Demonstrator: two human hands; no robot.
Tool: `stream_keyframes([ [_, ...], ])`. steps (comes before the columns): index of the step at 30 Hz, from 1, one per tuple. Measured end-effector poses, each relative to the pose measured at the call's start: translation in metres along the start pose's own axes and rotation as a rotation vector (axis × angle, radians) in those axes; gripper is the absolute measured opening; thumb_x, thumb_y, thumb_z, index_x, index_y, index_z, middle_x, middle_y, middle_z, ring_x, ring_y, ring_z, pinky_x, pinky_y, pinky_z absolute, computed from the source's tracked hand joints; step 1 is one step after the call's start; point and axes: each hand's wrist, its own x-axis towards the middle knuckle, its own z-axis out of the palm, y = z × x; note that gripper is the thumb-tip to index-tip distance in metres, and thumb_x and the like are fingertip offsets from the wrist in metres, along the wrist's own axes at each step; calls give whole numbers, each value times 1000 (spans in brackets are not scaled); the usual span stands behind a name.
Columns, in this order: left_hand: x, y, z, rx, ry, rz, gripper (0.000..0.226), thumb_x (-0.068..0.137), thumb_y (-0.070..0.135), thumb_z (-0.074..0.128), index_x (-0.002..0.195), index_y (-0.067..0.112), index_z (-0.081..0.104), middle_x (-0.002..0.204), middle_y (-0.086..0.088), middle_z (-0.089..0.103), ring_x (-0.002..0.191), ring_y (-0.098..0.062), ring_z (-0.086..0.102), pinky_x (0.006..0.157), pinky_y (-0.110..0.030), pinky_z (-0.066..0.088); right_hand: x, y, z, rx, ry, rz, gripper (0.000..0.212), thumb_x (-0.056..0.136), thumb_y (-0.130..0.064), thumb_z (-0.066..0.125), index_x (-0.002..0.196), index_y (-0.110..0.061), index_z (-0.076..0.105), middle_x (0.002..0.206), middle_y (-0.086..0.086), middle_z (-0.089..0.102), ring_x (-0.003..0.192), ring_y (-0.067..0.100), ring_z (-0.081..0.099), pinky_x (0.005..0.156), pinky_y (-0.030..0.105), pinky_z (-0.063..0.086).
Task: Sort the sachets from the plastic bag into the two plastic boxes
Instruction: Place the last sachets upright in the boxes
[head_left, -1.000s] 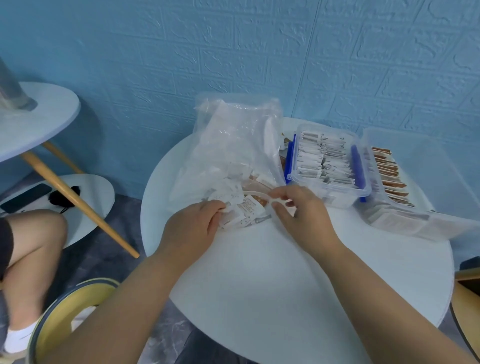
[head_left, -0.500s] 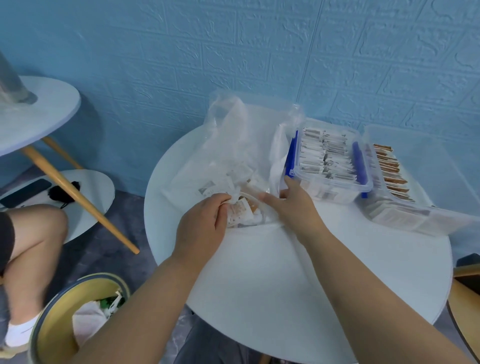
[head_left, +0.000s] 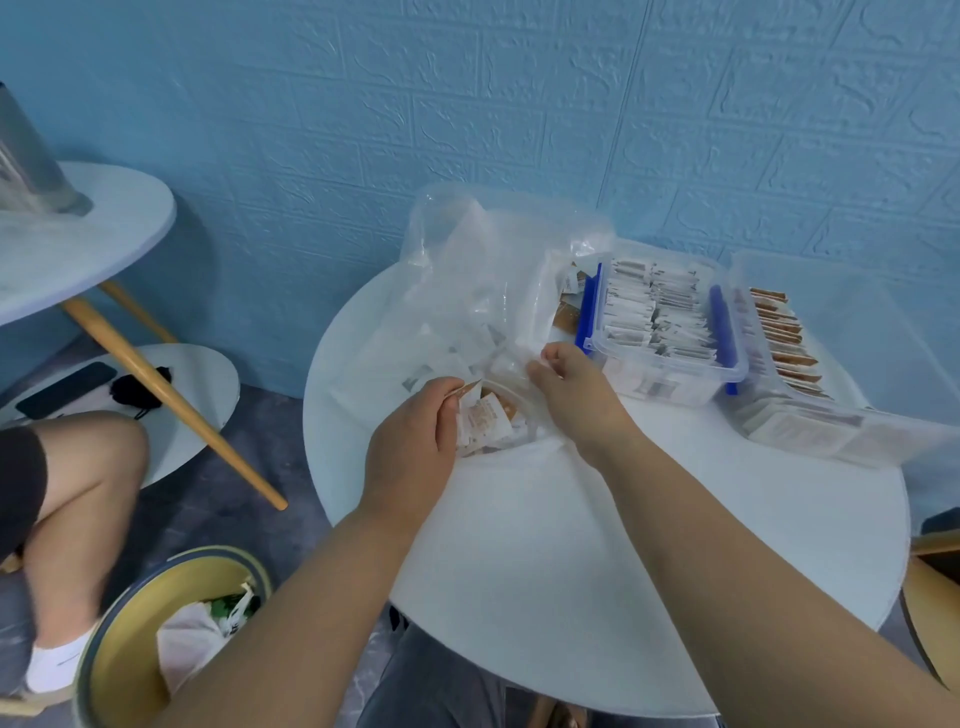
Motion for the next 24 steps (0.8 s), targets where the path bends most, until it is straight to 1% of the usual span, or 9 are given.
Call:
stream_keyframes([
  [4,0,-1,0,-21,58,-16,26,96,17,43,115,12,59,108,-1,66,95,-17,61,77,-19,42,4,-8,-6,214,-34,87,32,93,-32,49,120,-15,53,115,2,61,103,19,58,94,36,45],
  [5,-1,-1,0,-22,61,-10,26,97,18,42,115,12,59,109,-1,66,96,-17,61,78,-19,42,7,-7,-8,259,-35,106,32,93,-33,49,119,-15,53,114,2,61,105,20,57,96,37,44],
  [8,-3,-1,0,-39,22,16,29,98,23,40,117,12,59,111,0,65,97,-15,61,78,-18,43,7,-8,-12,315,-45,171,14,95,-29,46,95,-19,55,95,-2,57,88,16,52,82,30,41],
  [11,-3,2,0,-38,-92,27,41,92,42,42,121,17,56,116,4,63,105,-12,58,83,-19,42,-2,-12,-18,239,-55,144,19,96,-33,42,89,-21,55,91,1,55,82,16,52,75,29,40],
  [15,-4,2,5,53,-190,6,54,77,47,68,124,24,53,117,14,56,108,-5,50,81,-16,35,-20,-16,-27,-66,-18,-26,18,94,-31,48,109,-23,54,90,-10,57,82,7,54,71,25,39],
  [17,-5,1,8,84,-155,44,48,76,40,72,118,22,58,115,11,59,106,-8,54,79,-15,35,-31,-13,-32,-165,121,-177,23,91,-22,56,113,-24,55,95,-11,58,86,7,56,75,21,42],
  [20,-4,-1,8,46,-53,92,29,83,29,64,109,15,66,106,2,68,95,-16,63,78,-19,43,-49,-7,-35,-194,326,-527,14,85,-10,62,97,-17,63,91,-9,59,79,5,56,70,16,47],
  [22,-3,-1,5,-8,-2,102,29,87,29,52,107,13,67,101,1,70,89,-15,65,76,-18,46,-56,-2,-30,-231,182,-695,9,84,-9,61,89,-13,67,86,-9,63,77,5,57,69,11,46],
  [24,-3,0,2,-30,58,81,31,90,28,46,107,11,66,99,0,70,86,-14,64,74,-16,45,-56,5,-22,-394,3,-732,15,84,-14,60,95,-14,69,92,-5,67,82,6,59,73,11,45],
])
